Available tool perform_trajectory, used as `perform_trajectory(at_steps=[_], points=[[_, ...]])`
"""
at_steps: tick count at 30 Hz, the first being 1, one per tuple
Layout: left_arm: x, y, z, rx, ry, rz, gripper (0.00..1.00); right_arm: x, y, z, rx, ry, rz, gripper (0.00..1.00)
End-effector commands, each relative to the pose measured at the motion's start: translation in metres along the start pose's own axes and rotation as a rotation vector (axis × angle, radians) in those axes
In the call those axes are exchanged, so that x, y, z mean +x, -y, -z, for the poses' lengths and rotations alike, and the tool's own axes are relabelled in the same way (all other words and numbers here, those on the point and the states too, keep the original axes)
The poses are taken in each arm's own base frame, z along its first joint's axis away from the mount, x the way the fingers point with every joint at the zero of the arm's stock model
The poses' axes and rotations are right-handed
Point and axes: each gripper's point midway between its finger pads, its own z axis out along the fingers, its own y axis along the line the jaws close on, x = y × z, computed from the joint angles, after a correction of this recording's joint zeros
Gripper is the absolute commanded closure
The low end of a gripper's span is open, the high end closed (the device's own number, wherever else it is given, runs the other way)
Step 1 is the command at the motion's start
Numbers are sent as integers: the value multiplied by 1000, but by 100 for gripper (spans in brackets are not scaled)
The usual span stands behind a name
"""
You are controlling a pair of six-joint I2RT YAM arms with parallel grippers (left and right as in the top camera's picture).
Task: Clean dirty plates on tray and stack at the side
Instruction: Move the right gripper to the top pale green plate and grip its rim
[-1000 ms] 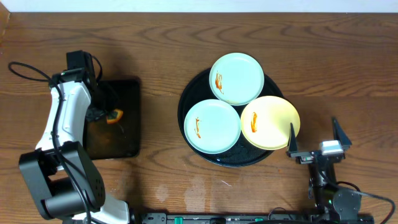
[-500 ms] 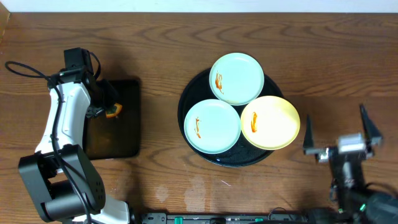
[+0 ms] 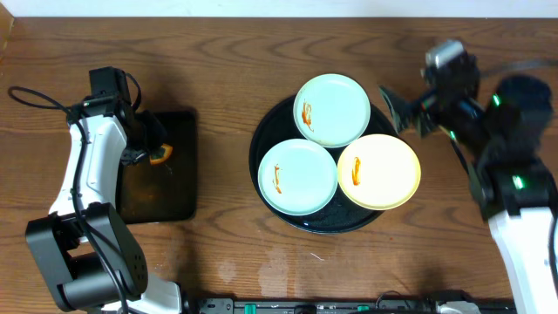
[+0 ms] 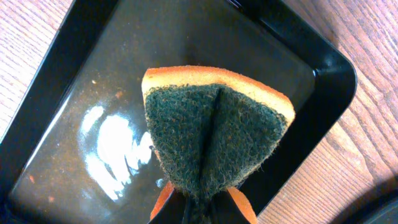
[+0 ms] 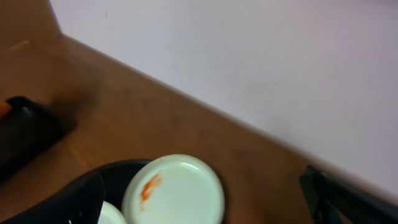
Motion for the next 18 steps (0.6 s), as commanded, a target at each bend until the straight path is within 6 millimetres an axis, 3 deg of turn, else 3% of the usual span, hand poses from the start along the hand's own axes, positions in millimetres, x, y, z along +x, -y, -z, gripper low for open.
perform_trajectory(at_steps=[1, 6, 8, 11, 12, 13, 18], points=[[-6, 4, 11, 18, 31, -20, 92, 8, -7, -30, -82, -95, -163, 1], [-6, 5, 11, 19, 32, -20, 92, 69, -9, -62, -18, -477, -243, 1], [-6, 5, 11, 19, 32, -20, 92, 89, -26, -71, -60, -576, -258, 1], [-6, 5, 11, 20, 34, -20, 92, 112, -67, -78, -206, -673, -307, 1], [-7, 5, 11, 20, 35, -20, 92, 121, -74, -82, -222, -700, -309, 23], [-7, 5, 11, 21, 36, -20, 92, 129, -80, -88, -234, -722, -303, 36], [-7, 5, 11, 20, 36, -20, 92, 181, -99, -113, -203, -871, -251, 37]])
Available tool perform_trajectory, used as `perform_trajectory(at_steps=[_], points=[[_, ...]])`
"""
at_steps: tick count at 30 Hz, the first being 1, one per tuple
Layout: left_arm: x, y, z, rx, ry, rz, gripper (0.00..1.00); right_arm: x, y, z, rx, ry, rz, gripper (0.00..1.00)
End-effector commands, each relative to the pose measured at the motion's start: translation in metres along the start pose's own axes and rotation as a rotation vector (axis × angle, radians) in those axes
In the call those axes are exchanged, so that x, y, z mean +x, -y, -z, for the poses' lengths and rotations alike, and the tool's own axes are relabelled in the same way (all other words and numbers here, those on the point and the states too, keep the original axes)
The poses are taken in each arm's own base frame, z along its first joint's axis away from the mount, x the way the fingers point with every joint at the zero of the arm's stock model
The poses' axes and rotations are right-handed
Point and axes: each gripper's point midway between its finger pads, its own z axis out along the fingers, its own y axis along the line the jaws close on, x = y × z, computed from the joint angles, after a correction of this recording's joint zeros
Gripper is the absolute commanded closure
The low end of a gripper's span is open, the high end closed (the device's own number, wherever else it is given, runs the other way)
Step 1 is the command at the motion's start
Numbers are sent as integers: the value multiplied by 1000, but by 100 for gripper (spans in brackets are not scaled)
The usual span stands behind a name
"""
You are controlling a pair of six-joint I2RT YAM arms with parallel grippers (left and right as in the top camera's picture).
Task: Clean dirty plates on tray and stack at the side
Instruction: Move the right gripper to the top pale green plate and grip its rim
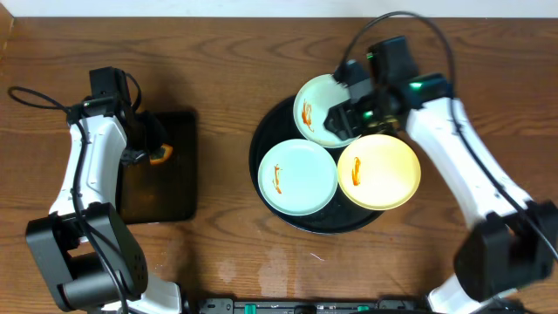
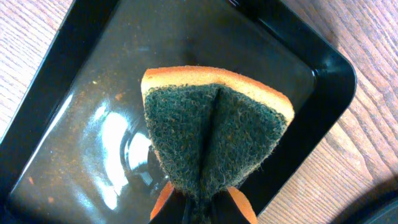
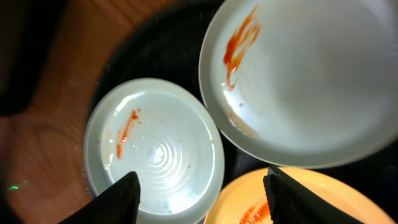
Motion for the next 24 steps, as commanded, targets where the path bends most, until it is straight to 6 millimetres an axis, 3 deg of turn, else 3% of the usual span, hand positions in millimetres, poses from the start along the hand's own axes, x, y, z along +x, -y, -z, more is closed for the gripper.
perform_trajectory(at_steps=[1, 4, 8, 17, 24], points=[[-7, 5, 11, 20, 35, -20, 92, 11, -2, -34, 38, -88, 2, 37], [-6, 5, 11, 19, 34, -20, 92, 27, 2, -60, 109, -172, -27, 41], [-6, 5, 11, 19, 34, -20, 92, 52, 7, -78, 194, -281, -58, 38], [-6, 5, 11, 20, 34, -20, 92, 72, 6, -79, 206, -362, -87, 40], [-6, 5, 11, 19, 34, -20, 92, 82, 11, -95, 206, -368, -87, 42]])
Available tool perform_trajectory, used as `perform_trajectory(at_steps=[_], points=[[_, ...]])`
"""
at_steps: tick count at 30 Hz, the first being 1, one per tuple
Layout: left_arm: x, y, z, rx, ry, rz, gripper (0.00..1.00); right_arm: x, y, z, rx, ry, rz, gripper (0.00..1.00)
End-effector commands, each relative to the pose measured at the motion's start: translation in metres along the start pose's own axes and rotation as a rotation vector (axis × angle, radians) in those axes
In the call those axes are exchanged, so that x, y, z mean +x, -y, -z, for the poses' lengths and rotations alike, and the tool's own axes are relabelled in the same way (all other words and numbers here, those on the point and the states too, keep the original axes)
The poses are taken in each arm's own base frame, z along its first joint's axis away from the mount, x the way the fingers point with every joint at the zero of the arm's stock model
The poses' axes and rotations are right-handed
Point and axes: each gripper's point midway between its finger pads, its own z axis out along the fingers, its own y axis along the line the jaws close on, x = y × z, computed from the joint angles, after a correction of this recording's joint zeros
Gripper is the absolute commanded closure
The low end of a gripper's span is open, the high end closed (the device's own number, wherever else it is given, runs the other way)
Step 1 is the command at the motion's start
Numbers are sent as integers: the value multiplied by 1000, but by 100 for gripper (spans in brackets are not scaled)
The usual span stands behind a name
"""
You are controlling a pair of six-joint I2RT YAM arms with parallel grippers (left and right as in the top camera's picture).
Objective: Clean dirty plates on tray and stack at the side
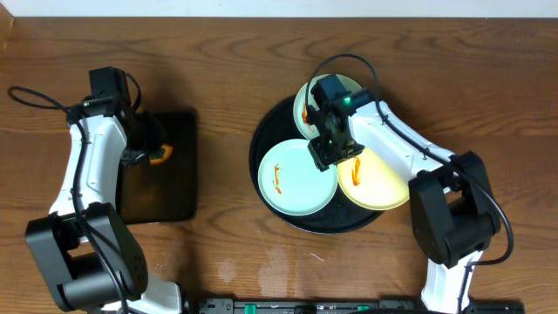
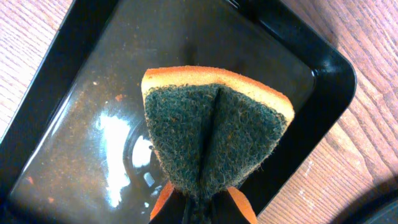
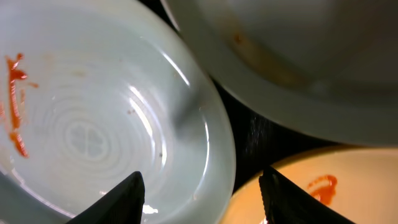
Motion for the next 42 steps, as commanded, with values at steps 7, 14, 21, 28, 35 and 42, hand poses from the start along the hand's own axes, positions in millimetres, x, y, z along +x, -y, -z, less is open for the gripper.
perform_trajectory(at_steps=[7, 14, 21, 28, 35, 42], points=[[-6, 5, 11, 20, 34, -20, 92, 1, 2, -12, 9, -6, -6, 50], [-6, 5, 11, 22, 32, -20, 92, 3, 2, -13, 10, -13, -7, 60], [-5, 8, 11, 39, 25, -21, 92, 13, 4, -24, 10, -32, -10, 70], [-5, 8, 11, 39, 25, -30, 92, 8, 4, -25, 10, -12, -5, 75], [-4, 13, 14, 67, 22, -45, 93, 6, 4, -25, 9, -3, 5, 79], [-7, 26, 21, 126, 29, -80, 93, 1, 4, -25, 9, 16, 7, 92]])
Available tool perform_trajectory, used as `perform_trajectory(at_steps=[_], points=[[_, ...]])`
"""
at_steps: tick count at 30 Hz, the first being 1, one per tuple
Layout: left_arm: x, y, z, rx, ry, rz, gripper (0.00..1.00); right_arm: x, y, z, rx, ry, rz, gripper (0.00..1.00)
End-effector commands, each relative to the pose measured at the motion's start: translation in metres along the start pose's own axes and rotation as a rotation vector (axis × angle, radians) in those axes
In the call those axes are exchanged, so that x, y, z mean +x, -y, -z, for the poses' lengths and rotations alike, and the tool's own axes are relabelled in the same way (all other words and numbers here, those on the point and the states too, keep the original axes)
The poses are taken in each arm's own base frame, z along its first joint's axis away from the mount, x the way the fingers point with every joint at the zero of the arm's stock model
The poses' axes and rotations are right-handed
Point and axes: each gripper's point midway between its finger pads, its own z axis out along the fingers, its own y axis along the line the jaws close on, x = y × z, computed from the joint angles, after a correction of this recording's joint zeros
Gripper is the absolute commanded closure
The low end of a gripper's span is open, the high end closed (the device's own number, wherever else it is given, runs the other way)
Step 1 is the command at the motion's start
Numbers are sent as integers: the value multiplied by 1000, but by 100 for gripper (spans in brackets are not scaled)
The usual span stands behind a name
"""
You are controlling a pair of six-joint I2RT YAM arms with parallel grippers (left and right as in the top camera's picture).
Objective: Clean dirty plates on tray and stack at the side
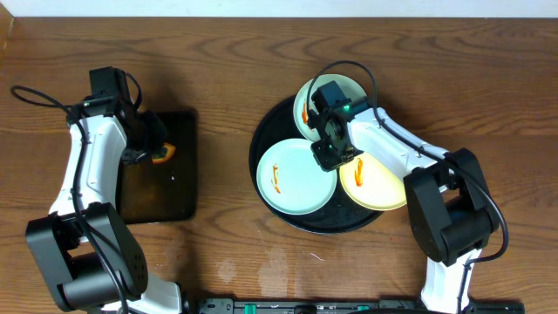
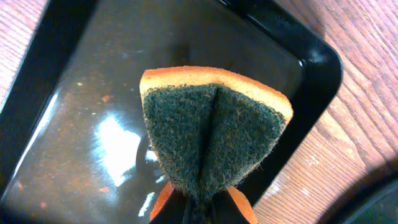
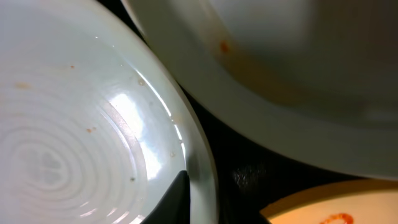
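Three smeared plates lie on the round black tray (image 1: 270, 139): a pale plate (image 1: 292, 179) at the front left, another pale plate (image 1: 307, 98) at the back, partly under my right arm, and a yellow plate (image 1: 379, 185) at the right. My right gripper (image 1: 330, 155) is low at the front-left plate's right rim (image 3: 200, 163), one finger (image 3: 173, 198) inside the plate, shut on that rim (image 3: 205, 190). My left gripper (image 1: 150, 150) is shut on a folded orange-and-green sponge (image 2: 211, 134) over the black rectangular tray (image 2: 323, 68).
The rectangular tray (image 1: 179, 187) at the left holds a shallow film of water with small specks. Bare wooden table (image 1: 227, 61) lies between the two trays and behind them. A cable (image 1: 35, 96) loops near the left arm.
My right gripper's fingers stood wide apart over the front-left plate's rim; now they are shut on it. The left gripper with the sponge has shifted slightly over its tray.
First my right gripper was open off the right side of the round tray. Then it was over the back plate, then low and open at the front-left plate's rim, which it now grips. My left gripper held the sponge over the rectangular tray throughout.
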Motion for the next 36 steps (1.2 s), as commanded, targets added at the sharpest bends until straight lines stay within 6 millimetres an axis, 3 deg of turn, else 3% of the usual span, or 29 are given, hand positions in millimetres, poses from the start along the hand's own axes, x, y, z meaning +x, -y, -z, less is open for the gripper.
perform_trajectory(at_steps=[1, 5, 8, 13, 23, 31, 36], points=[[-8, 27, 20, 121, 35, -44, 92, 2, -3, -4, -15, -10, 5, 94], [4, 62, 24, 260, -5, -90, 92, -1, -2, -4, -9, 1, 6, 94], [10, 72, 23, 255, -9, -123, 92, -4, 1, -4, 10, 14, 7, 94], [1, 51, 18, 126, 46, -119, 93, -2, 19, -3, 112, 8, 5, 96], [-13, 28, 20, 105, 63, -55, 92, 1, 47, 0, 199, -2, -31, 98], [-15, 26, 20, 91, 76, -62, 92, -6, 21, -3, 36, 22, -34, 98], [-23, -5, 19, -90, 124, -48, 93, -10, 13, -3, 25, 37, -17, 97]])
